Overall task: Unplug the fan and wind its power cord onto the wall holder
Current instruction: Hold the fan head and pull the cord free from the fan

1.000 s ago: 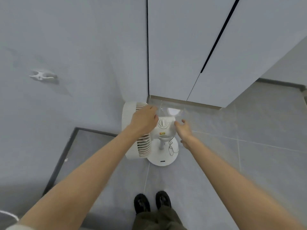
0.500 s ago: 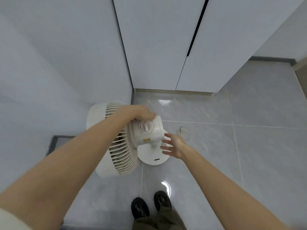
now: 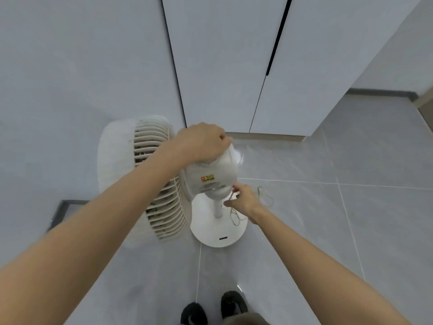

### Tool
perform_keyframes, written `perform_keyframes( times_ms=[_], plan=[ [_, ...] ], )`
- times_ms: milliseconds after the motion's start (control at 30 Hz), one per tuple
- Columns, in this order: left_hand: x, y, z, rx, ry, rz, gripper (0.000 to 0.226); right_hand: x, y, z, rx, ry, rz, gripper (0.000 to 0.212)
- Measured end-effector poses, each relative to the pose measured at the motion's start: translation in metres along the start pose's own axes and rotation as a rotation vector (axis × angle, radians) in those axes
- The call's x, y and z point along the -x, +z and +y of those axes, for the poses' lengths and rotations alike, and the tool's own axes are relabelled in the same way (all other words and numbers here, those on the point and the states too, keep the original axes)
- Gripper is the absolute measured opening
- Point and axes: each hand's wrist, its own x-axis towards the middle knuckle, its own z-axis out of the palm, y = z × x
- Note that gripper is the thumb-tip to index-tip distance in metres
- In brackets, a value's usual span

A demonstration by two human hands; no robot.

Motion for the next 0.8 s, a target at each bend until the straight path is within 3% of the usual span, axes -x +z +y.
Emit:
perform_keyframes(
  times_ms=[67,200,333,400,533,800],
  plan=[
    [0.009,0.002,-0.002,-0.013,0.02,0.008,0.044,-0.017,0.018,0.016,0.065,-0.056,0.061,0.044],
    [0.018,0.008,-0.005,-0.069,0.008,-0.053,0.063,-0.029,0.043,0.023,-0.059,-0.157,0.233,0.057],
    [0.018,0.011,-0.007,-0.226,0.034,-0.117,0.098,-0.025,0.056,0.011,-0.535,-0.051,0.198,0.091],
    [0.016,0.011,-0.008,-0.258,0.036,-0.085,0.103,-0.027,0.06,0.007,-0.599,-0.003,0.225,0.085],
    [0.015,0.01,-0.007,-0.351,0.04,-0.01,0.097,-0.031,0.062,0.008,-0.429,-0.083,0.305,0.063],
    [0.031,0.006,-0.009,-0.325,0.107,0.089,0.078,-0.027,0.063,0.004,-0.343,-0.066,0.322,0.049]
  ],
)
